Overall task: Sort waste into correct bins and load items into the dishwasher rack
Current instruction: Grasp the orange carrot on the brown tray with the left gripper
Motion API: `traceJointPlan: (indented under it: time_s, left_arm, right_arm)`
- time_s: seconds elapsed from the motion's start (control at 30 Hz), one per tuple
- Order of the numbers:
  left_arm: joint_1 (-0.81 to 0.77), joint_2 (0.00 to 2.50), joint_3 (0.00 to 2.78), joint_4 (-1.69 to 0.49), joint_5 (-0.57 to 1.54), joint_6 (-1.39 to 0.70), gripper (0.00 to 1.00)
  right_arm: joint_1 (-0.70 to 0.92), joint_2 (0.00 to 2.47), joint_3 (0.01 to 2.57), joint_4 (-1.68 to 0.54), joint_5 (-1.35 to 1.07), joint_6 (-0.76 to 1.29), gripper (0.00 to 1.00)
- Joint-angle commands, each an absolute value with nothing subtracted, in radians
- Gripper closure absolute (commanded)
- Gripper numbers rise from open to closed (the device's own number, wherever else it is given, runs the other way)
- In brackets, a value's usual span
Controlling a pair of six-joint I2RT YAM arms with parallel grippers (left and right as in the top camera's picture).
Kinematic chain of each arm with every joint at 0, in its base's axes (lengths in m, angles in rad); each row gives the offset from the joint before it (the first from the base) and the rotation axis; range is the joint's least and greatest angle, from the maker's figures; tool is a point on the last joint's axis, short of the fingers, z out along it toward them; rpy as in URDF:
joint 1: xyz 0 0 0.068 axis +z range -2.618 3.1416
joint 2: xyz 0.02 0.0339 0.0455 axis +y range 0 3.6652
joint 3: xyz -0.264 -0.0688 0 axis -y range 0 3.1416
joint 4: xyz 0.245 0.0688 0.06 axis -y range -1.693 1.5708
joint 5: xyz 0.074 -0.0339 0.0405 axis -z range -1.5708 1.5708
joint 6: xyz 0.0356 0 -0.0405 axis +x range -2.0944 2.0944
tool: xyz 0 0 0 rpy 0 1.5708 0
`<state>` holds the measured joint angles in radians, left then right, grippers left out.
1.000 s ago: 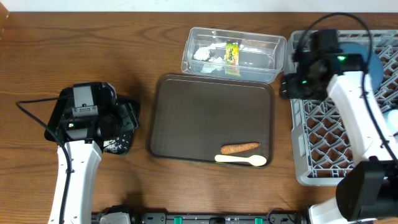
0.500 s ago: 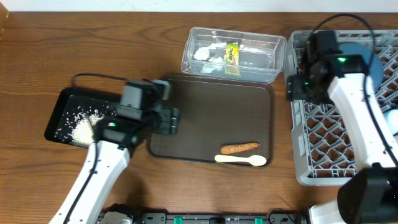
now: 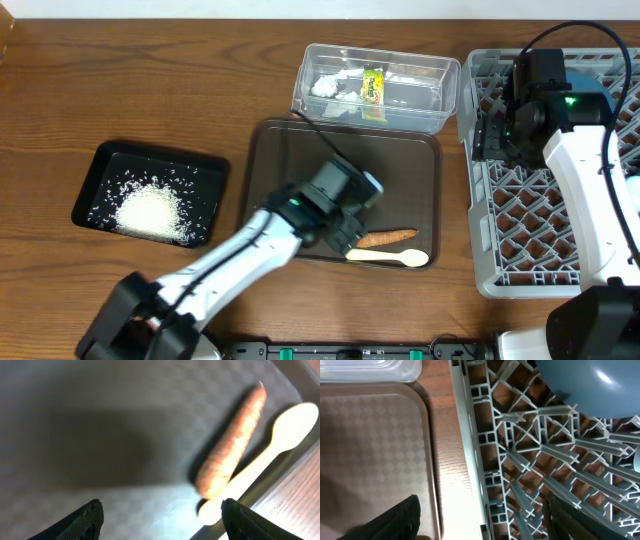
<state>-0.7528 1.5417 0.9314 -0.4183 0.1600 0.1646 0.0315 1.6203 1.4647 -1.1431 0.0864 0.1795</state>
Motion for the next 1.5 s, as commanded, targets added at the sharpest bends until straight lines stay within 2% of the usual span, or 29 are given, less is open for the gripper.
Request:
traceJointPlan:
  time_s: [0.0,0.47,1.13,1.47]
  left_arm:
    - [-0.817,1.569,0.945,-0.400,0.078,0.235,0.22]
    - [-0.872,1.703,0.945,-0.209,0.078,0.231,0.22]
    - [-0.925,1.727,0.945,-0.196,0.118,0.224,0.22]
    - [-0.924,1.818,0.945,-0.165,0.115,0.224,0.22]
  right_arm:
    - [0.031,1.610,1.468,-1.145,0.097,0.198,0.23]
    - [0.031,1.610,1.468,-1.146,0.098,0.198,0.23]
    - [0.031,1.610,1.468,-1.145,0.097,0.198,0.23]
    - [0.031,1.610,1.468,-1.148,0.097,0.198,0.23]
